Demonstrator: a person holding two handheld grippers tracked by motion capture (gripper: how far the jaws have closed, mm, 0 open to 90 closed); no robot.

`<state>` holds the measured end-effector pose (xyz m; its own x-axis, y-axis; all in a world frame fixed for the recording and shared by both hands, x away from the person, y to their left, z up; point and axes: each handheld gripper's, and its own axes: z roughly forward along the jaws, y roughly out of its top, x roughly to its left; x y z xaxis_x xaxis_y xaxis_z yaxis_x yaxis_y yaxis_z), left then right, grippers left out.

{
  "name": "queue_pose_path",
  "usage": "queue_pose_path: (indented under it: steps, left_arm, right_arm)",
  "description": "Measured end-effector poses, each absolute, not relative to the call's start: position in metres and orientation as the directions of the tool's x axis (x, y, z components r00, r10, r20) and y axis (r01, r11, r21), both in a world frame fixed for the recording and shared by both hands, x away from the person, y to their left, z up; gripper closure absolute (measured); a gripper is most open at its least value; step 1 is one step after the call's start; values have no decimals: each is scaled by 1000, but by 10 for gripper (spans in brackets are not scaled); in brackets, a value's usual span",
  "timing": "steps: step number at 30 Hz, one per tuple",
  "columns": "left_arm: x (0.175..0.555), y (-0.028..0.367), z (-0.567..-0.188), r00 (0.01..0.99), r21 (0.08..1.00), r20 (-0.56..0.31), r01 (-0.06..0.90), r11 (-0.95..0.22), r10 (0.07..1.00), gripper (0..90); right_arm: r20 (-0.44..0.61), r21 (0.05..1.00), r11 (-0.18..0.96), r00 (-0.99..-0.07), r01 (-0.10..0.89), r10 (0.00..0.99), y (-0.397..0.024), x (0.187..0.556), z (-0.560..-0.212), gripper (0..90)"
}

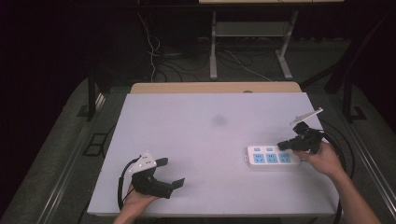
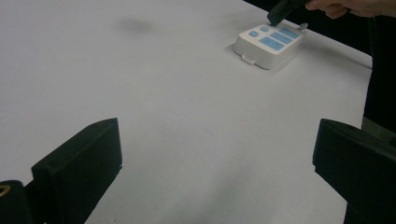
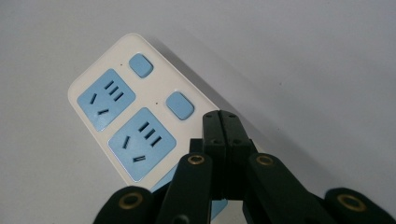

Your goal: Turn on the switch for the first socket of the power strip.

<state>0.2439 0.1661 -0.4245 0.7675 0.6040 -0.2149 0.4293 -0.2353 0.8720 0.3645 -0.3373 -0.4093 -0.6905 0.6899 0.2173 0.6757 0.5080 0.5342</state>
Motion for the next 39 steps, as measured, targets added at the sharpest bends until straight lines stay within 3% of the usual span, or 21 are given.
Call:
queue_pose_path:
  steps: [19, 26, 39]
  left_arm:
    - [244, 167, -425, 765, 872, -205, 426, -241, 610, 0]
    - [243, 167, -425, 764, 871, -202, 426, -245, 613, 0]
    - [243, 167, -426, 764, 869, -200, 427, -248, 614, 0]
  right_arm:
    - [245, 565, 465, -677, 682, 694, -341, 363, -416, 900]
    - [321, 595, 393, -655, 701, 684, -351, 362, -424, 900]
    - [301, 623, 391, -669, 678, 680, -352, 360, -426, 900]
